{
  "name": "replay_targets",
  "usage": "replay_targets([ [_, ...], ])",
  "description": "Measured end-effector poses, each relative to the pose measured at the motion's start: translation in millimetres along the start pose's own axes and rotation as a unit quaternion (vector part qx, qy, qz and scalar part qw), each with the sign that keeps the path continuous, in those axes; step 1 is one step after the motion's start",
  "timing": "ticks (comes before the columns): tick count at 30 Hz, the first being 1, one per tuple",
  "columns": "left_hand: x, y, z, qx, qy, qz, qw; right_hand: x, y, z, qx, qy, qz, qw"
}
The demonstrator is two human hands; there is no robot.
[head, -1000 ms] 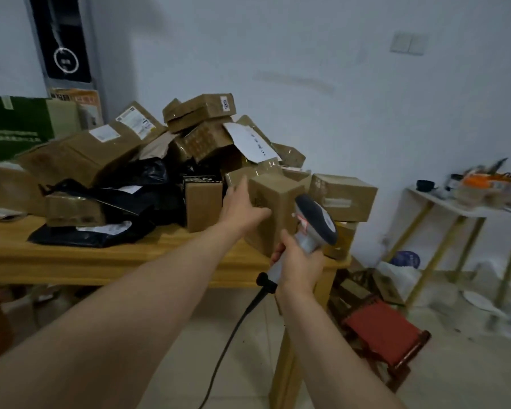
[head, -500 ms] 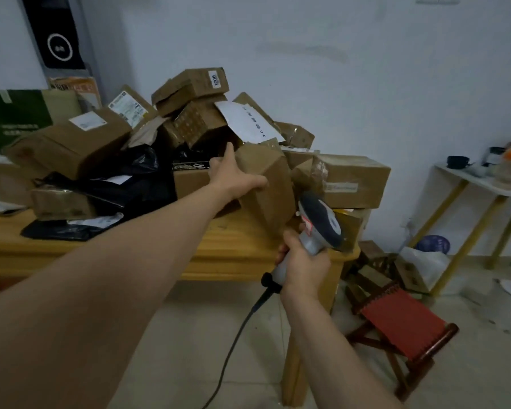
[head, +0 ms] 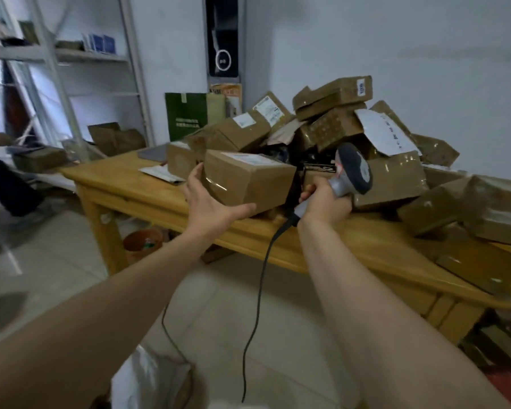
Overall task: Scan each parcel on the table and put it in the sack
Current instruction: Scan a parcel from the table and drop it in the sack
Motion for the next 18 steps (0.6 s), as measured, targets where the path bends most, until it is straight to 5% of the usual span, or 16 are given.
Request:
replay_targets([
  [10,34,33,-101,-0.097,-0.011,0.025,0.995,-11,-56,146,0.069,0.082,0.089,0.990],
  [18,39,36,-145,-0.093,0.010,0.079,0.992,-49,-84,176,0.217,-0.046,0.181,0.958],
])
Point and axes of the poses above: each hand's wrist, its own y-axis towards the middle knuckle, its own z-axis out of the palm, x = y × z, the point moved 7 cm from there along y, towards the middle knuckle, and after that the axes turned 11 degrees about -z, right-handed, at the moved point
